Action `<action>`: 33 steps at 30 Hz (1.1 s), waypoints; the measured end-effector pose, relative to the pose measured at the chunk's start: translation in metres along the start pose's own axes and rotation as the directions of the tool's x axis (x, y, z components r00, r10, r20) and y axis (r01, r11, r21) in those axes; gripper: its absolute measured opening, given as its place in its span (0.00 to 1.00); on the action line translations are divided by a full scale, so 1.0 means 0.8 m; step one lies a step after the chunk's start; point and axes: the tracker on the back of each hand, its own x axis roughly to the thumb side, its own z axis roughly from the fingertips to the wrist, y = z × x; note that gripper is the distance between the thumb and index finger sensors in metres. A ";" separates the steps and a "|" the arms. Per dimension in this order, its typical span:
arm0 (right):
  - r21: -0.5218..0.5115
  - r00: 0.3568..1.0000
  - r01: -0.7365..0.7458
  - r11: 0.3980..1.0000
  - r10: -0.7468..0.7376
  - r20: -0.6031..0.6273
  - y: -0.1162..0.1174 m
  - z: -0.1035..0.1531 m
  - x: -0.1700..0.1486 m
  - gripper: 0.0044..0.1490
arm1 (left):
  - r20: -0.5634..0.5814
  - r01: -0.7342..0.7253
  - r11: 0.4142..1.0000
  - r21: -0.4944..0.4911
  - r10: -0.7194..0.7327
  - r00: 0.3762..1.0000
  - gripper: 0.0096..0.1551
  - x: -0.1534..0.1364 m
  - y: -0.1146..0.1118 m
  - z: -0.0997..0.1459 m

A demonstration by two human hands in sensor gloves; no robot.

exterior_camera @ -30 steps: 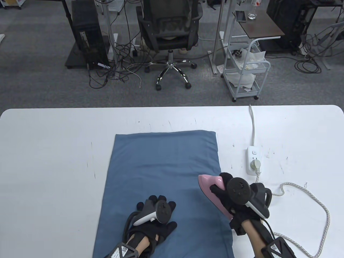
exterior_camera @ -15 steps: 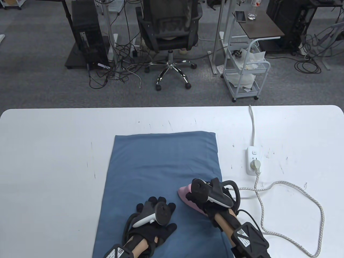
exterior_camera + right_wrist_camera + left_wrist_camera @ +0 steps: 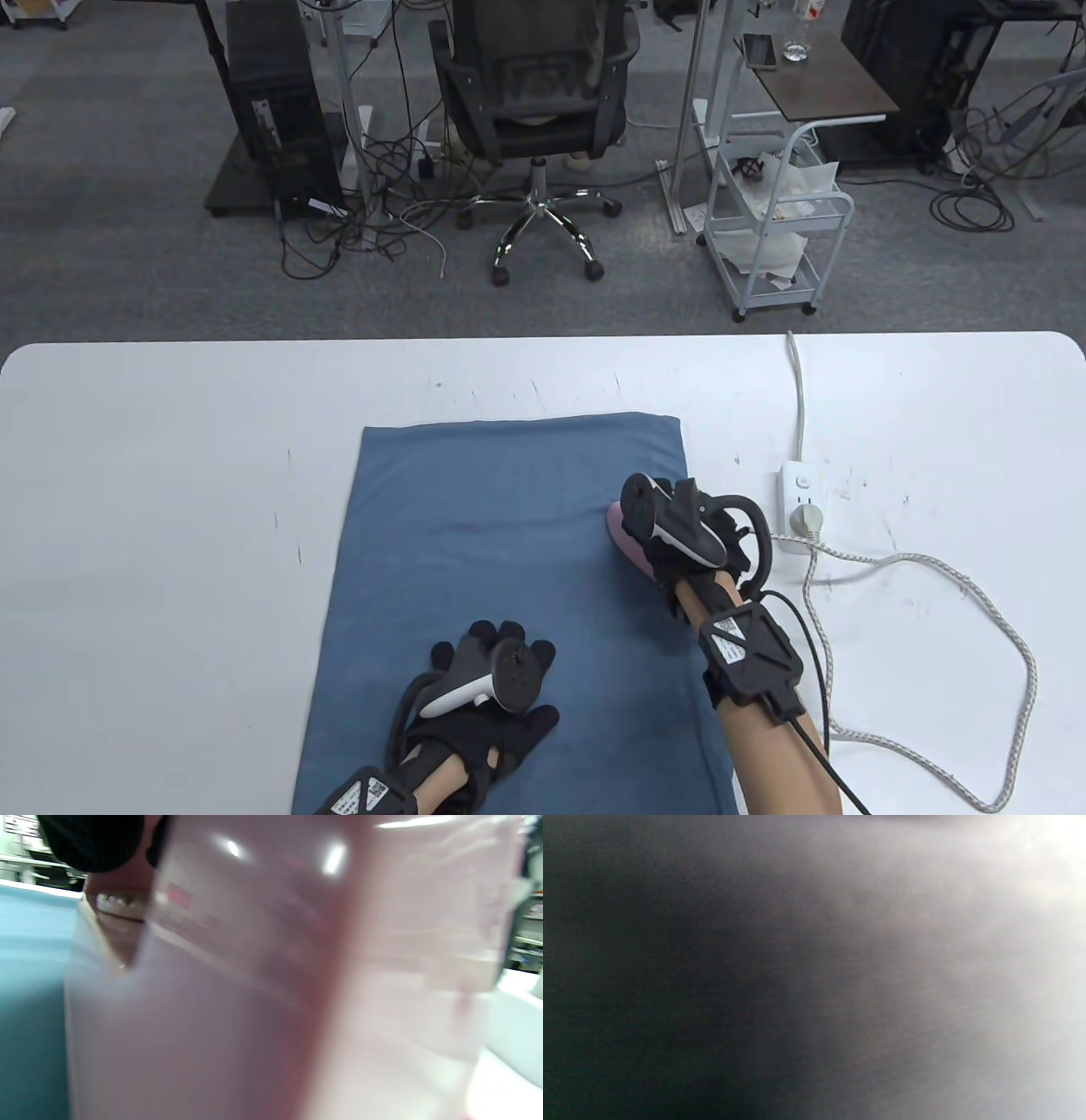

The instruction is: Iron pillowcase with electric iron on table

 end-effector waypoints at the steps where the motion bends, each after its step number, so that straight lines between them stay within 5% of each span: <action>1: 0.005 1.000 0.006 1.000 -0.006 -0.017 0.001 -0.005 -0.003 0.43 | 0.000 0.000 1.000 0.000 0.000 1.000 0.45 0.000 0.000 0.000; 7: 0.060 0.997 0.081 0.995 -0.082 0.006 -0.008 0.001 -0.002 0.42 | 0.000 0.000 1.000 0.000 0.000 1.000 0.45 0.000 0.000 0.000; 14: 0.063 0.936 0.142 0.988 -0.155 0.316 -0.024 0.091 0.049 0.42 | 0.000 0.000 1.000 0.000 0.000 1.000 0.45 0.000 0.000 0.000; 19: 0.003 0.916 0.065 0.998 -0.061 0.397 -0.016 0.120 0.074 0.42 | -0.002 0.002 1.000 -0.001 -0.002 1.000 0.45 0.000 0.000 0.000; 33: -0.002 0.998 0.053 0.999 -0.053 0.025 -0.004 -0.025 0.055 0.42 | -0.002 0.006 1.000 -0.002 -0.006 1.000 0.45 -0.001 0.000 -0.001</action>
